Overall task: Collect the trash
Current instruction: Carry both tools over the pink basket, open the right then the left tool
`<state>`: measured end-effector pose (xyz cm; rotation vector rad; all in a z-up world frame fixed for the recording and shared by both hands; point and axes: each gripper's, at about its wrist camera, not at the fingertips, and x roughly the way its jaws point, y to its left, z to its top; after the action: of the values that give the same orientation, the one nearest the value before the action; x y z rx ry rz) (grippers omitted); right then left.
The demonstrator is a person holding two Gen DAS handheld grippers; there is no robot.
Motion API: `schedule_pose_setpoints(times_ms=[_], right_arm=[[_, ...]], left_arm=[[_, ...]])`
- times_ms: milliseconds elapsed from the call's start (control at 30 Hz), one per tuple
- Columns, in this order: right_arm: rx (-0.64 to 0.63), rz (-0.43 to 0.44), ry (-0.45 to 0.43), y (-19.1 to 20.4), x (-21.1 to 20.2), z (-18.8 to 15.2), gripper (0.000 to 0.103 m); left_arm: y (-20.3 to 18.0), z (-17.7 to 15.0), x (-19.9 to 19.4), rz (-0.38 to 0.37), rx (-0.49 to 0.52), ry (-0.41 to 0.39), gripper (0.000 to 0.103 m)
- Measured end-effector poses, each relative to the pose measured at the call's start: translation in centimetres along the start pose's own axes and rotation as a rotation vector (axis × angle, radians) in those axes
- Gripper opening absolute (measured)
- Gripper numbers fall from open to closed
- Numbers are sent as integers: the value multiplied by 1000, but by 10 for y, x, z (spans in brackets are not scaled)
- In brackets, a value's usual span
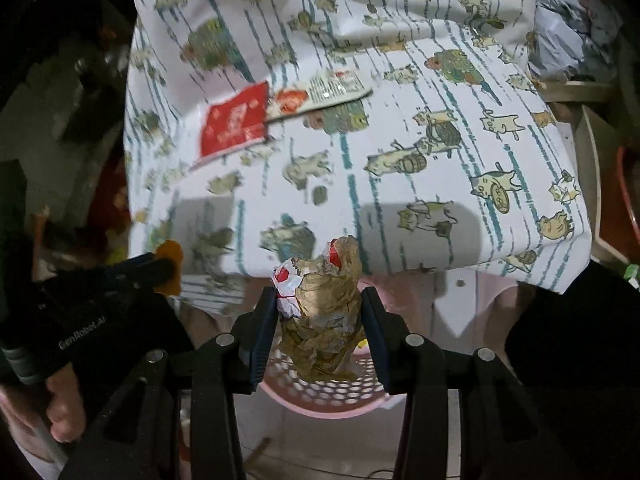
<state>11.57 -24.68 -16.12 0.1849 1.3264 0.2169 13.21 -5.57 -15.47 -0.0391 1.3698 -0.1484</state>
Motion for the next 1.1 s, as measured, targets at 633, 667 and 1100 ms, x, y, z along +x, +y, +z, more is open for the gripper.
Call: schedule_pose_setpoints(times_ms=[633,667,1100], right_arm=[[27,-80,217,-33,106,-23,45],[39,-90,214,-34,112,-23,45],[4,-211,154,-40,122,-19,56]], left_arm=[[-7,-20,76,-8,-12,225,17],[-9,-20,79,-4,-4,227,17],[-25,-34,115,26,76,238,17]])
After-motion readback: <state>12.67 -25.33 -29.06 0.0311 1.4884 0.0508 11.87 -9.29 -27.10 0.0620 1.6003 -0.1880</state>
